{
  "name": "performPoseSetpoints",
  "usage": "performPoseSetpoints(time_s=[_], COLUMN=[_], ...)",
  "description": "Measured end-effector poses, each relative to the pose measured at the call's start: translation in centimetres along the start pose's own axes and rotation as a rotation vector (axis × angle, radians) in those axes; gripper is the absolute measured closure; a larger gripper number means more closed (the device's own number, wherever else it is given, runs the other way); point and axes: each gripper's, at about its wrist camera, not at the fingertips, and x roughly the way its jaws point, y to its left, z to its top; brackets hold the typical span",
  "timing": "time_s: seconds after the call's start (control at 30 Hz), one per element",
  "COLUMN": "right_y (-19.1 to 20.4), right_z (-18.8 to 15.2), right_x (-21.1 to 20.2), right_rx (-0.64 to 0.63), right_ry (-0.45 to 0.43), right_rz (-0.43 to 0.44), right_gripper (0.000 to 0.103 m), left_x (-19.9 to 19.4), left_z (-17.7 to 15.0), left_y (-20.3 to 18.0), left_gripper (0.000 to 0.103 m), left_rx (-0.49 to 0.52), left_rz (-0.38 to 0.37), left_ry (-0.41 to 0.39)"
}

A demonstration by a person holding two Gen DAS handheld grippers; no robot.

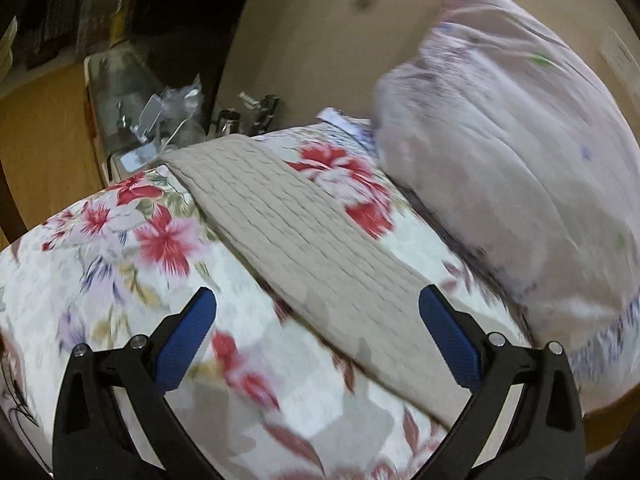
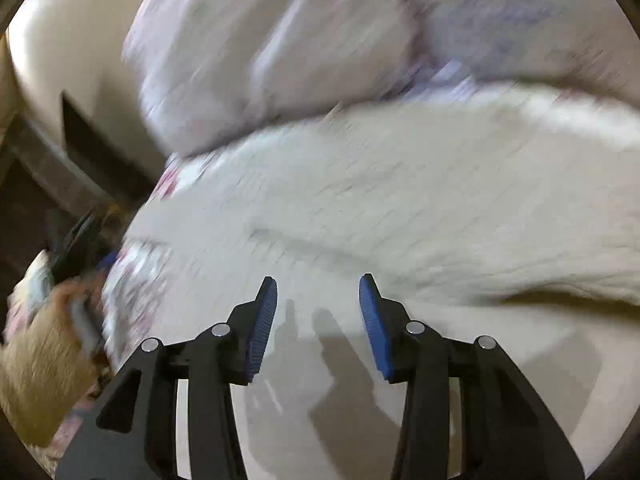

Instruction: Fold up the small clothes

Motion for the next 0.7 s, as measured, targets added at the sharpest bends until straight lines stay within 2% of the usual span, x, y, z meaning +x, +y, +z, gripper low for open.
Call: performPoseSetpoints(time_s=[0.03,0.1,0.13,0.2,0.3,0.4,0.43,0.47,0.5,0.53,0.57,0.63,0.67,0.7], right_y=[0.6,0.7,-0.2,-2.3,-4.4,-5.4,-5.6,-5.8,-6.0,-6.0,-6.3,-7.0,-7.4,-7.7], right_z=[-0.5,-0.7,-0.3,-0.4,-0.6,-0.8,-0.8,-1.0,-1.0,-1.0,-0.9,-0.9,-1.0,-1.0], right_x=[0.0,-0.9,-1.5,-3.3,-5.2,-6.2,-6.3,-6.7,-6.7,-6.7,-6.6,-7.4,-7.9,-8.4], right_rx=[-0.005,-0.02,-0.009,0.058,0.152,0.167,0.163,0.156,0.152,0.149,0.148,0.148,0.149,0.152], right_ry=[0.002,-0.016,-0.029,-0.058,-0.092,-0.1,-0.097,-0.093,-0.09,-0.087,-0.087,-0.092,-0.1,-0.112], right_rz=[0.004,-0.06,-0.096,-0.152,-0.22,-0.263,-0.272,-0.278,-0.282,-0.286,-0.289,-0.295,-0.301,-0.307], right_gripper=[0.049,0.04,0.04,0.039,0.037,0.035,0.034,0.034,0.034,0.034,0.034,0.034,0.034,0.034], left_x=[0.4,1.8,2.3,3.6,4.1,4.4,4.4,4.5,4.6,5.0,5.3,4.2,3.8,2.8], left_z=[0.3,1.8,2.0,3.0,4.2,5.5,5.7,6.0,6.2,6.3,6.5,6.5,6.4,6.1], left_y=[0.5,1.6,2.0,3.2,5.1,5.9,5.9,5.9,5.8,5.8,5.5,3.4,2.2,-0.4], left_gripper=[0.005,0.008,0.009,0.021,0.031,0.032,0.034,0.049,0.084,0.098,0.096,0.097,0.097,0.097], left_rx=[-0.012,-0.051,-0.069,-0.14,-0.243,-0.312,-0.312,-0.306,-0.288,-0.278,-0.266,-0.171,-0.131,-0.039], left_rz=[0.001,0.001,0.002,-0.002,-0.027,-0.031,-0.025,-0.014,-0.006,-0.017,-0.014,-0.032,-0.06,-0.12], left_ry=[0.002,0.022,0.03,0.06,0.032,0.015,0.013,0.009,0.007,0.034,0.047,0.015,0.007,-0.008])
